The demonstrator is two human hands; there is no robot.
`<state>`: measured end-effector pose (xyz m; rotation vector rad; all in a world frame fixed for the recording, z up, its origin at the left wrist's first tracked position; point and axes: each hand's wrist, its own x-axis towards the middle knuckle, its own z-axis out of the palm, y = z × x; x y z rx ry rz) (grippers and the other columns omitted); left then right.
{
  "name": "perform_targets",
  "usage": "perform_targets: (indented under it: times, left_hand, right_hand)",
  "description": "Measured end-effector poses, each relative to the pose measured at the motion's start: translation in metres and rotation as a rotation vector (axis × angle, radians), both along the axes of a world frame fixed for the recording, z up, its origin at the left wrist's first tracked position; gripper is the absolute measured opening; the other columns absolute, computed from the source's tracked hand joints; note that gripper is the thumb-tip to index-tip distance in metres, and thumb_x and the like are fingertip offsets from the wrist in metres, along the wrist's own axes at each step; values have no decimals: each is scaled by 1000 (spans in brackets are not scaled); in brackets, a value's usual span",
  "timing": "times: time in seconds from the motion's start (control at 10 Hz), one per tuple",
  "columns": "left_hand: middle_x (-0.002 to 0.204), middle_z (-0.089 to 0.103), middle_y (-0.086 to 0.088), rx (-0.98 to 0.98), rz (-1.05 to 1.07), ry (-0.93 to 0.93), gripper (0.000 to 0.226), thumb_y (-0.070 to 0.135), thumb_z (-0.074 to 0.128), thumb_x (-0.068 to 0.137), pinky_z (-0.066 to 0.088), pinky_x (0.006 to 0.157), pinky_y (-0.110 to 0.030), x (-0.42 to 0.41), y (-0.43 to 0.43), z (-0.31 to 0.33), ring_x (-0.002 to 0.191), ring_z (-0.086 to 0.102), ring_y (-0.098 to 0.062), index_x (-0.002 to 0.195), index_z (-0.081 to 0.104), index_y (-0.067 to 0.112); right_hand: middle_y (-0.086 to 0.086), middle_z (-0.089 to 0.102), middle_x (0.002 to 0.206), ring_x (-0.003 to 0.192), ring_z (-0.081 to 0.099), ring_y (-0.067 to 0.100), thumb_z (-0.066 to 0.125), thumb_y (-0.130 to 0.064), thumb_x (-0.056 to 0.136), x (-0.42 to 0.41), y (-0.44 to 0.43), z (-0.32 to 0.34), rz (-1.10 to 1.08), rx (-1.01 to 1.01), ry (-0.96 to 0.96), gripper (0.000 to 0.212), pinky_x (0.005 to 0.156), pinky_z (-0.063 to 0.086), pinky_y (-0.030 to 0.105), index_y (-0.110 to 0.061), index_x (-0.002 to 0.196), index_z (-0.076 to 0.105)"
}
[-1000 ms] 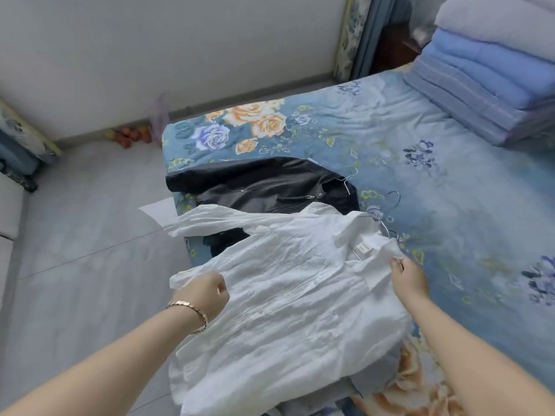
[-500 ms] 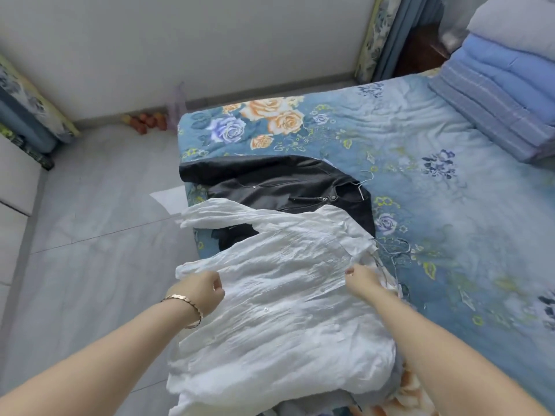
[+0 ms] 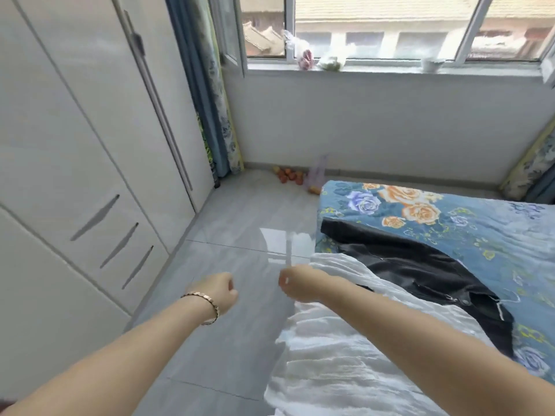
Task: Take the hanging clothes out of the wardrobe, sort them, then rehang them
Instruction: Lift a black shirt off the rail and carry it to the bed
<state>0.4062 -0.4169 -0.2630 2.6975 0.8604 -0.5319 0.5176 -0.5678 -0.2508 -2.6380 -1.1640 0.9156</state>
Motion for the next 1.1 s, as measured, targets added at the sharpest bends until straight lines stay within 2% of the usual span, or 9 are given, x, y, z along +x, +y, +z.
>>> perform_targets:
  times: [0.1,0.2,0.4,0.6,0.7,0.8,0.9,1.0,1.1]
  left_hand:
    - [117,60,-1,51,131,-53,13,26,41,92,38,75,-24,-65,68,31,99,57,-23,99,52,23]
    - [118,60,-3,94,245,-100,10,25,41,92,42,81,-26,-139,132,68,108,57,-24,95,50,24]
    - [111,61,-4,223,515,-156,7,24,42,89,44,84,-27,-296,248,129,103,57,-24,83,45,24]
    - [103,60,2,332,772,-110,21,23,37,92,43,83,-27,-443,316,190,95,58,-21,101,56,17]
    - [76,47,4,396,864,-95,12,15,36,89,38,63,-24,-515,348,220,70,48,-16,79,43,17]
    - [67,38,5,434,976,-141,22,12,37,86,26,50,-22,-565,375,238,65,42,-16,66,31,20]
    - [75,43,4,469,1051,-199,15,14,37,87,33,57,-23,-606,404,255,74,44,-18,72,37,18]
    - [83,47,4,482,1128,-251,7,19,39,89,37,68,-25,-635,437,263,79,47,-18,83,42,18]
    - [87,50,4,492,1205,-285,7,19,39,90,38,70,-25,-651,475,264,80,49,-18,86,45,19]
  right_hand:
    - [16,59,121,87,43,21,39,-13,96,-50,89,38,177,60,-60,27,81,40,30,-8,113,60]
    - [17,60,118,85,44,21,41,-13,95,-110,173,69,354,86,-126,14,83,44,32,-18,98,54]
    - [14,58,105,85,44,20,40,-12,95,-241,324,135,638,143,-248,12,77,39,29,-17,93,51]
    - [14,61,116,87,48,19,39,-15,96,-365,444,213,820,350,-346,26,84,44,29,-12,110,61]
    - [6,61,117,91,53,20,40,-18,95,-419,492,250,914,482,-384,28,82,45,27,-14,114,59]
    - [7,60,114,90,53,22,40,-20,96,-473,540,280,981,563,-440,27,76,42,27,-12,115,58]
    - [7,56,115,98,56,24,40,-19,95,-521,589,301,1002,686,-424,28,82,48,33,-10,118,54]
    - [7,45,128,114,51,27,43,-21,96,-560,638,324,1009,816,-443,36,94,47,36,-9,129,47]
    - [10,38,131,122,41,27,48,-21,94,-588,698,347,924,890,-509,37,98,40,36,-5,127,44]
